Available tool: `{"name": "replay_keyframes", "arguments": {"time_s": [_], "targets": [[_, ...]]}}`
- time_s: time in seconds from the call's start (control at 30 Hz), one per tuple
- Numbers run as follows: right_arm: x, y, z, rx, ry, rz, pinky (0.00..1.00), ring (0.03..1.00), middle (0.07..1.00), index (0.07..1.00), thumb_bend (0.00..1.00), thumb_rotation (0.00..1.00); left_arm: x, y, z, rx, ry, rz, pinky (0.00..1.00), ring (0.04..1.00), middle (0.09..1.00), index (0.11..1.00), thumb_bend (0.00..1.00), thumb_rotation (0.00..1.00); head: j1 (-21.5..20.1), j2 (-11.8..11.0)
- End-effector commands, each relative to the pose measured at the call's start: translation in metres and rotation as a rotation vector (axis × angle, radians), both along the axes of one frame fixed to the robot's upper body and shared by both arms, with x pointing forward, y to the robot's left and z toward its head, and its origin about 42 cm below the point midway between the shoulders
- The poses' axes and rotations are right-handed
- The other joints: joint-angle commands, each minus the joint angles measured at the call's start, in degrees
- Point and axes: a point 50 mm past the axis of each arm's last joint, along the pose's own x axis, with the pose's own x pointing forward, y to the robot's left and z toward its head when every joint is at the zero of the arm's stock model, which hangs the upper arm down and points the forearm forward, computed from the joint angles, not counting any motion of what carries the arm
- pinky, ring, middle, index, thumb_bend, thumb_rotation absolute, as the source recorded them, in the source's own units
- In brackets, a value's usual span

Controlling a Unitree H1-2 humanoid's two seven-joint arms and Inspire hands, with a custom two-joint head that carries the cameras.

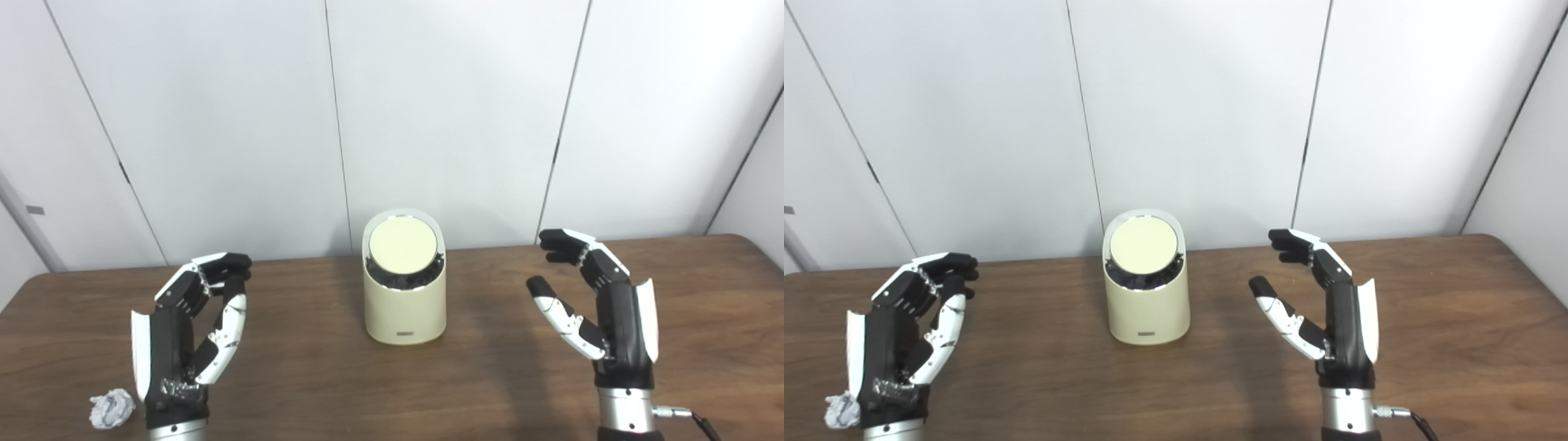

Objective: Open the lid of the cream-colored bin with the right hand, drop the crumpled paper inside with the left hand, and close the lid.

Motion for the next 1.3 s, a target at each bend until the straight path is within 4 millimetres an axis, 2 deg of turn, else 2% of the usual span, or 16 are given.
{"name": "replay_keyframes", "arguments": {"time_s": [0.0,0.57,0.83,0.93,1.07,1.13,1.27], "targets": [[0.003,0.005,0.016,-0.004,-0.084,0.022,0.63,0.682,0.694,0.665,0.34,0.44,0.001,-0.002,0.014,0.014,-0.084,-0.010,0.50,0.602,0.630,0.601,0.21,0.30,0.0,-0.1],[0.002,0.006,0.018,-0.006,-0.075,0.026,0.63,0.689,0.698,0.666,0.34,0.43,0.002,-0.004,0.014,0.012,-0.084,-0.012,0.50,0.600,0.630,0.600,0.22,0.31,0.2,-0.2],[0.003,0.009,0.024,-0.057,-0.019,0.025,0.64,0.714,0.717,0.684,0.36,0.50,0.003,-0.006,0.014,0.015,-0.081,-0.006,0.50,0.601,0.629,0.601,0.22,0.29,0.9,-0.4],[0.005,0.011,0.029,-0.085,0.009,0.033,0.67,0.739,0.745,0.717,0.43,0.58,0.002,-0.006,0.014,0.012,-0.077,-0.012,0.50,0.607,0.633,0.602,0.22,0.29,0.9,-0.4],[0.013,0.014,0.039,-0.126,0.067,0.024,0.71,0.794,0.798,0.782,0.59,0.69,0.003,-0.008,0.012,0.026,-0.062,0.000,0.51,0.616,0.639,0.605,0.22,0.29,0.8,-0.6],[0.020,0.017,0.046,-0.146,0.093,0.044,0.76,0.842,0.845,0.827,0.73,0.68,0.004,-0.007,0.009,0.030,-0.058,0.002,0.51,0.616,0.639,0.604,0.23,0.31,0.8,-0.6],[0.035,0.024,0.060,-0.245,0.126,0.059,0.76,0.851,0.869,0.855,0.80,0.68,0.009,-0.005,0.003,0.031,-0.036,0.005,0.51,0.615,0.638,0.606,0.23,0.32,0.9,-0.6]]}}
